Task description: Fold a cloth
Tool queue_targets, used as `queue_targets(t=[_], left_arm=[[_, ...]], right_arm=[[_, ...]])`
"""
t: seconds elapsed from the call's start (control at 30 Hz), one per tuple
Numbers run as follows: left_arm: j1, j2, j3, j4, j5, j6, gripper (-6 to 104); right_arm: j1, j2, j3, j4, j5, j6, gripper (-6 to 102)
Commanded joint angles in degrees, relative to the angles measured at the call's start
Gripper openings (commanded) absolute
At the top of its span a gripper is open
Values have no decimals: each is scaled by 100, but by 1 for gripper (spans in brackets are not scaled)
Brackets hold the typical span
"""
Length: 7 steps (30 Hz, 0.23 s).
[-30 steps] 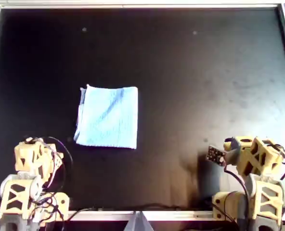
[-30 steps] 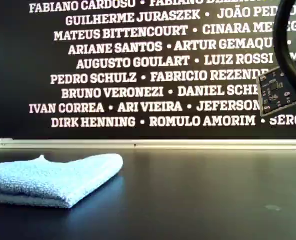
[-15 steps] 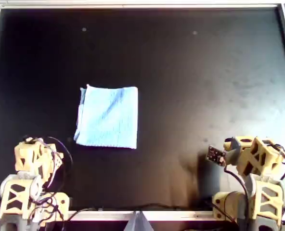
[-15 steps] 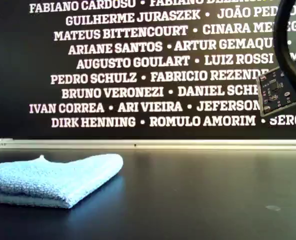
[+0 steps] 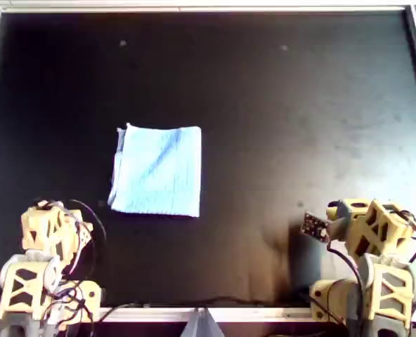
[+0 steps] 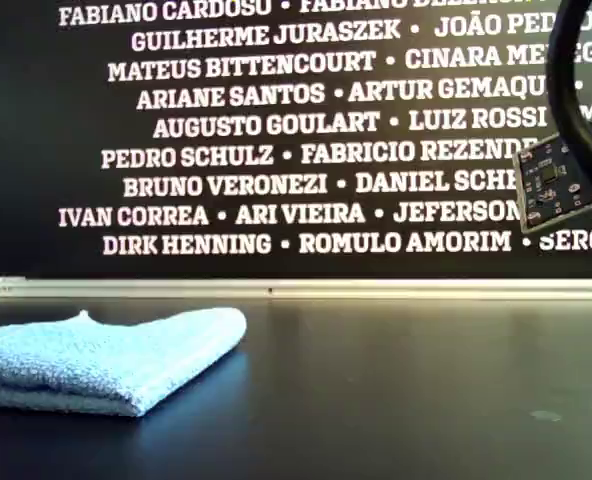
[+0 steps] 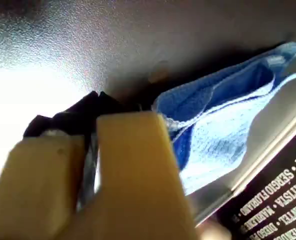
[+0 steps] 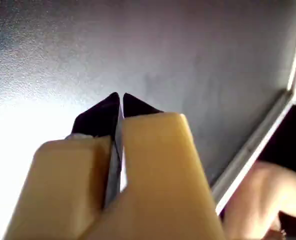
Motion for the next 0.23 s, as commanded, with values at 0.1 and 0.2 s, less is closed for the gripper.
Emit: queue_targets(t=[0.1, 0.2], left_arm=[[62, 97, -35, 9, 26, -18, -1], [62, 97, -35, 9, 26, -18, -1]], right_arm=[[18, 272, 88, 114, 18, 26, 2], [18, 272, 88, 114, 18, 26, 2]])
